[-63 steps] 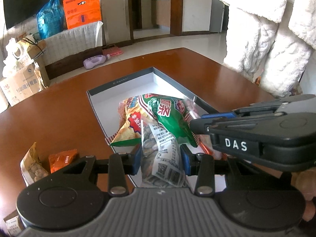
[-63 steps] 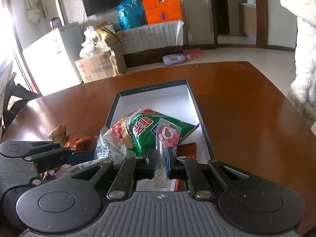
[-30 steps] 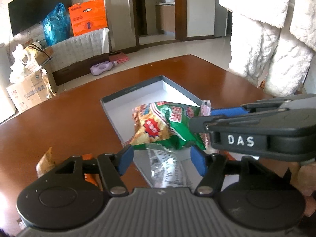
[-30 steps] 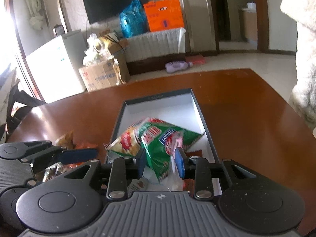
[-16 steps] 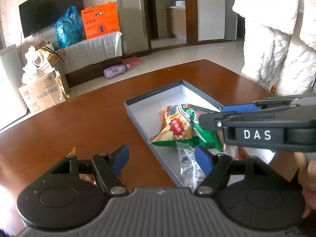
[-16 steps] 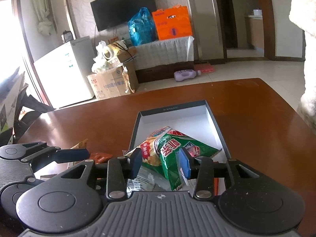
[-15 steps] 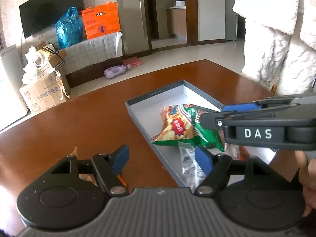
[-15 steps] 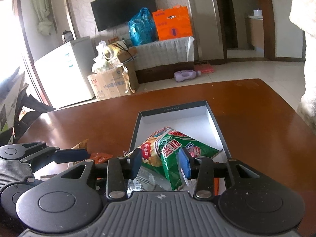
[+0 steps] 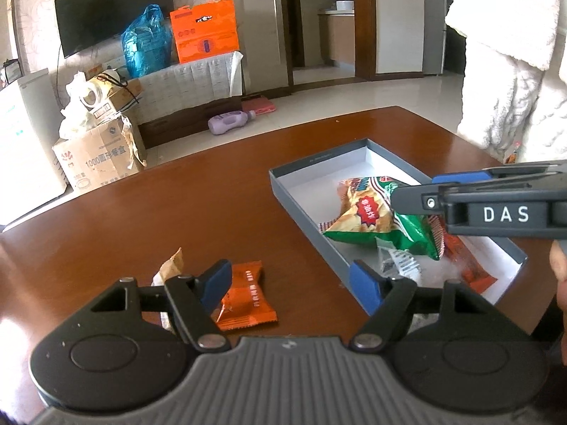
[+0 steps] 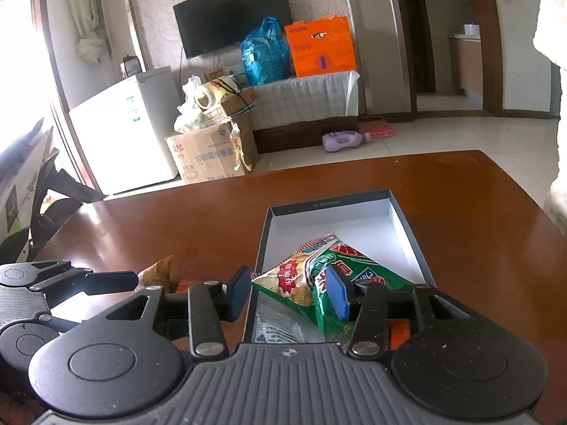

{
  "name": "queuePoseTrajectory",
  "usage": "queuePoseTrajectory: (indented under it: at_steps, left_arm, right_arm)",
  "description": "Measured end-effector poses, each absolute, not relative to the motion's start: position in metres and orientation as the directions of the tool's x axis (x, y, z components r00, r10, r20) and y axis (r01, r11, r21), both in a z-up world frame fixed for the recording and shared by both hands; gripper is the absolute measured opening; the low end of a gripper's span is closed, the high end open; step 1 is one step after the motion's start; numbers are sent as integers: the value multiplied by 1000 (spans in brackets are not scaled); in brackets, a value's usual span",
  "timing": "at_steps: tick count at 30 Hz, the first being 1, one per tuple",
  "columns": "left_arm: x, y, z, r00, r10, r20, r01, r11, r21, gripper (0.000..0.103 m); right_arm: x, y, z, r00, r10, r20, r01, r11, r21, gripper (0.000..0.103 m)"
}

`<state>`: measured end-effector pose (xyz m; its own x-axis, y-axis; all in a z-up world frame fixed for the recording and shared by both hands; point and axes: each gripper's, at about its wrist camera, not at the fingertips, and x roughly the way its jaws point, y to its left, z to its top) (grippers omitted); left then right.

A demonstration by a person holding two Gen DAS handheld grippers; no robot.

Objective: Organize snacks
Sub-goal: 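Move both open tools away from the box toward the loose snacks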

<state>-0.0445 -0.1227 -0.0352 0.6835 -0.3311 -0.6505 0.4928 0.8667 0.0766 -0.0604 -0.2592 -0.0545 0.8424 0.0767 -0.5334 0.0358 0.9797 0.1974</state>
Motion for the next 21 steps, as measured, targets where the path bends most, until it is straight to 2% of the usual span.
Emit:
queuePoseTrajectory:
  at_steps: [21]
  left_arm:
    - [-30,-91,-30,699,-285,-656,434,898,73,74]
  right_arm:
    - [-49,-232,-53,835,110,-539,-13,984,180,55]
